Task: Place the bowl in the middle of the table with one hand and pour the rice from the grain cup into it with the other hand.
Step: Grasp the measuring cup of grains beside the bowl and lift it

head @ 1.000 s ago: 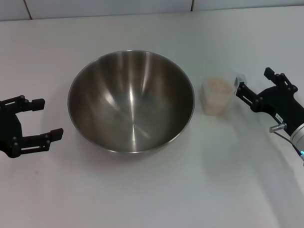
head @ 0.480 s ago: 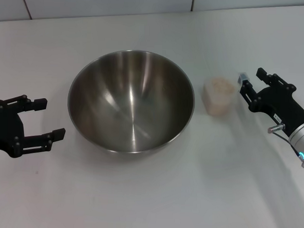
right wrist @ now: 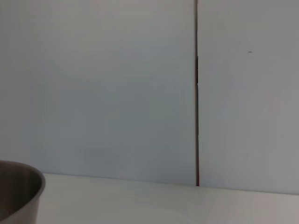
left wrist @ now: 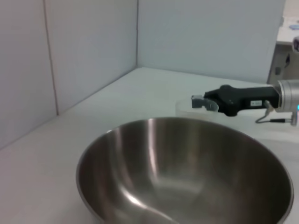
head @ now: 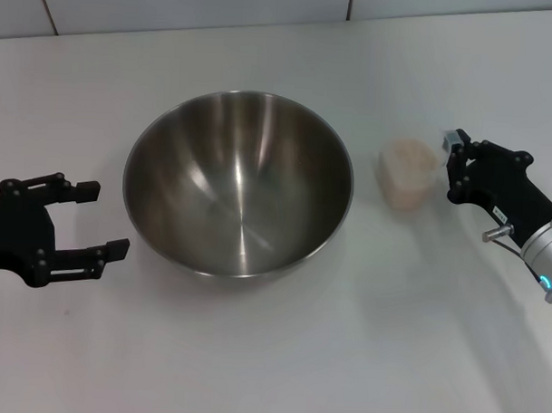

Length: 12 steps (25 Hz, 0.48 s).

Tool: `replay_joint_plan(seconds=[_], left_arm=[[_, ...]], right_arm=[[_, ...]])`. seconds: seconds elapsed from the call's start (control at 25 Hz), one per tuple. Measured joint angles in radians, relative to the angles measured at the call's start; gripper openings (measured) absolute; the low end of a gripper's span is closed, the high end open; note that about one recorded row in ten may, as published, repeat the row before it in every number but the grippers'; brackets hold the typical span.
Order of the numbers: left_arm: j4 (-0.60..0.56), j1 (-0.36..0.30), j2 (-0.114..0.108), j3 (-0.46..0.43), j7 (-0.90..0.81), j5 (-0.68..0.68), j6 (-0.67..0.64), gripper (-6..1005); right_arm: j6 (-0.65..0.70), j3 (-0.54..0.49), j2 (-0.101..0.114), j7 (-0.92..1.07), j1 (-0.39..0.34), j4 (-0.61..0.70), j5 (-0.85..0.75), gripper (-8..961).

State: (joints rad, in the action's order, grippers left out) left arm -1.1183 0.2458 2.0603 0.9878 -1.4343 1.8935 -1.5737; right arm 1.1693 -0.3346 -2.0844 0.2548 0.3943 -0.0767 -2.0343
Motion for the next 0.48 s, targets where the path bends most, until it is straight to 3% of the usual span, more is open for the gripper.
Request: replay_joint_plan(seconds=[0.08,0.48], left_arm=[[-0.026,0.024,0.001,0.0,-0.029,0.046,-0.006,829],[-0.061,0.06,0.004,0.0,-0.045,0.067,-0.023,829]], right_arm=[[0.0,0.0,0.0,0.0,0.001,0.0,0.0,29],[0.067,-0.015,0.0,0.0,-0.013,0.0,0.005,13]])
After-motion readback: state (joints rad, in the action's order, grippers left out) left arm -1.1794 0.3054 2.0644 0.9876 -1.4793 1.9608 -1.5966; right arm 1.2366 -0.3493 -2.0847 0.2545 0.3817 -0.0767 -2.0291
